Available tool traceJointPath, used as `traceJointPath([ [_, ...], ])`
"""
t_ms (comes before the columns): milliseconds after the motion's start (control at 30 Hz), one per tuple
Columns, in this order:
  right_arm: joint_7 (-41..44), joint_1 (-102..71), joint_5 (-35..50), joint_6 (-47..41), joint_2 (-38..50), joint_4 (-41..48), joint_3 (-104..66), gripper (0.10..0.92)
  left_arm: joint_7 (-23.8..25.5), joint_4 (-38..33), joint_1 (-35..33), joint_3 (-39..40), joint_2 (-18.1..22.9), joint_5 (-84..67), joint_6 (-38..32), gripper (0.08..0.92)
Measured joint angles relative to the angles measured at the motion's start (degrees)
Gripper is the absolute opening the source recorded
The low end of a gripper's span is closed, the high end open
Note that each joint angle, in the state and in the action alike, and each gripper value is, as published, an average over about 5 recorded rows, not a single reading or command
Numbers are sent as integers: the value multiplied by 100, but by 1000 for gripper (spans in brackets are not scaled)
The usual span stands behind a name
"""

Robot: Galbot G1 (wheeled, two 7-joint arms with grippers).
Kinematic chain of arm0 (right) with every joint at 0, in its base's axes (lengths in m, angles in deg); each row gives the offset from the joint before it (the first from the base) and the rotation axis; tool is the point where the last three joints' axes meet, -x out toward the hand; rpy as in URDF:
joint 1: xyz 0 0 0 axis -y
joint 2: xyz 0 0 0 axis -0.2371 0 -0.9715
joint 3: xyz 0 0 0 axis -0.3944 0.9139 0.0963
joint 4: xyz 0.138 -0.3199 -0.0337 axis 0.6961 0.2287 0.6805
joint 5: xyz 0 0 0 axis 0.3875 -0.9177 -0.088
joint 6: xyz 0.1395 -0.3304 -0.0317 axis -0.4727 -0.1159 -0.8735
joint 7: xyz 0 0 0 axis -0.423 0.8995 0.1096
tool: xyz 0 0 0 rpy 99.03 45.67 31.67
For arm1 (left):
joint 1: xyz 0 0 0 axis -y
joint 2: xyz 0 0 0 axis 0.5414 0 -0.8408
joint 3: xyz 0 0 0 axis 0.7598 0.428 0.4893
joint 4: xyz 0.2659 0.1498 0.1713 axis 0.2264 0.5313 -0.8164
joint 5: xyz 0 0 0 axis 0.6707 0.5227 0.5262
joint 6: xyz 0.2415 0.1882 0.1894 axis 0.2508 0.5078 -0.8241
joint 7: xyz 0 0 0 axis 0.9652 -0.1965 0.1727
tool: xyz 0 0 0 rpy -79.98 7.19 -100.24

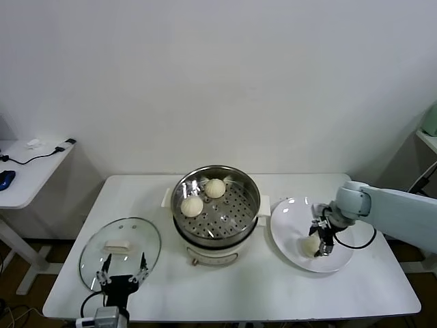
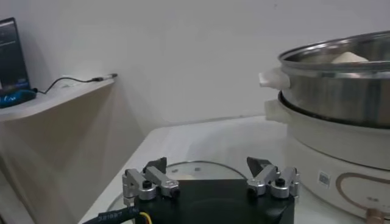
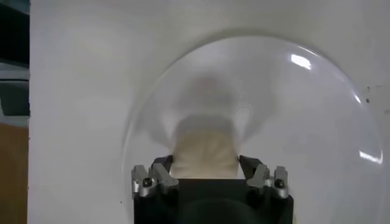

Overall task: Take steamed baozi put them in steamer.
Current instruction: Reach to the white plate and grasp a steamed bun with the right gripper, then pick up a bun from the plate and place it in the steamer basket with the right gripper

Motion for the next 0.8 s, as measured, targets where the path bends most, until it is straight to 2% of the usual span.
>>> traceJointPath([
  [233,147,244,-36,81,-48,-70,148,634,-8,-38,-9,13,5,3,8,823],
  [467,489,885,-205,344,-183,-74,368,620,-8,-72,-7,47,11,12,25,823],
  [800,1181,2493,-226,1407,-950,-235,424,620,12,-143,15,83,19,40,61,823],
])
